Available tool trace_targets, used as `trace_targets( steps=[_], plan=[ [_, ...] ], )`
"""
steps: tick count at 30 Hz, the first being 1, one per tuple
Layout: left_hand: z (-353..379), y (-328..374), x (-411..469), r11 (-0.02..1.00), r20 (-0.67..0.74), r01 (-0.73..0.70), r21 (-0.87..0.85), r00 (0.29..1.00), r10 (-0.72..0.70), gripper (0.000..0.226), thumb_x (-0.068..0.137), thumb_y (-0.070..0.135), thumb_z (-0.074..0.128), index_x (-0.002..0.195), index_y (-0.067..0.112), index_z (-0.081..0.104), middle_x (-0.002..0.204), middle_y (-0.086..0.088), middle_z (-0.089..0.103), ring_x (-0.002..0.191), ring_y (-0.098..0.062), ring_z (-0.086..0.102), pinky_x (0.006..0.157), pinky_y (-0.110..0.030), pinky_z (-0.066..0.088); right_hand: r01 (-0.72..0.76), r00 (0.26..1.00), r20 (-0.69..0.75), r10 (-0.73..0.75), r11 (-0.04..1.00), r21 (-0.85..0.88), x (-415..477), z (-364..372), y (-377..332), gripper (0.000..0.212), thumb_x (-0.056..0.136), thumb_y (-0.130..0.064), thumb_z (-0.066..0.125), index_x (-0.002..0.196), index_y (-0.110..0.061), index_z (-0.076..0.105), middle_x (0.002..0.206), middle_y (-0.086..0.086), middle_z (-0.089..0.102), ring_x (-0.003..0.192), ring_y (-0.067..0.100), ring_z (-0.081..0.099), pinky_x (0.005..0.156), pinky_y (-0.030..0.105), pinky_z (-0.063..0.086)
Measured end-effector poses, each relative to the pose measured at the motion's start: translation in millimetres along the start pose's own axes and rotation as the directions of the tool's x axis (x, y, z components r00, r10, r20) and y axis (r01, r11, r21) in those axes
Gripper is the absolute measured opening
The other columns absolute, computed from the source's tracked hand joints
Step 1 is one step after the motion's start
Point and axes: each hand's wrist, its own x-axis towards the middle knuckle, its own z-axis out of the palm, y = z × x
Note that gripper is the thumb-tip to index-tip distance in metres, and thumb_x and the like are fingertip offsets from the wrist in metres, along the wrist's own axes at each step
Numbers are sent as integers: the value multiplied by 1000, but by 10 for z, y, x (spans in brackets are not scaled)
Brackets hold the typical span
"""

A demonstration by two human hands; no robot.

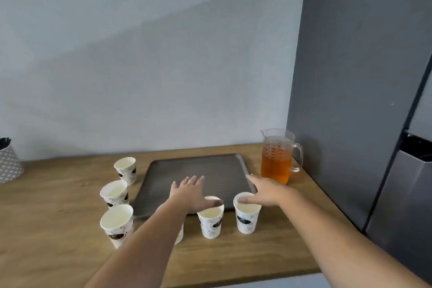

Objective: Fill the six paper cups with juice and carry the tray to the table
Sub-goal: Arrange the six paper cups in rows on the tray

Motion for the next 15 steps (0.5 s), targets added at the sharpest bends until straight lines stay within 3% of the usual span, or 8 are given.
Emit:
trace_targets(
  steps=[5, 10, 15],
  plan=[
    [219, 19, 64, 991, 45, -117, 63, 992, 114, 117, 56, 76, 66, 150, 28, 14, 155, 3, 26, 144, -19, 22, 117, -51, 4, -2, 999, 43, 3, 1000, -12, 51, 296, 36, 116, 59, -55, 80, 152, -24, 18, 158, -3, 23, 143, 20, 26, 114, 38, 28],
    [278, -10, 145, 989, 12, -143, 28, 990, 143, 82, 57, 60, 74, 128, 31, 45, 123, 10, 58, 120, -18, 52, 106, -40, 27, 9, 999, -33, -9, 1000, -1, 148, 397, 44, 94, 59, -39, 83, 140, -26, 38, 141, -7, 43, 122, 19, 48, 98, 37, 44],
    [86, -41, 212, 986, 17, -143, -81, 989, 144, 76, 56, 58, 77, 123, 31, 51, 113, 8, 63, 106, -18, 58, 89, -34, 44, 34, 996, -88, -31, 999, 35, 238, 203, -73, 82, 56, -43, 81, 128, -28, 47, 125, -8, 50, 110, 16, 50, 92, 36, 47]
  ],
)
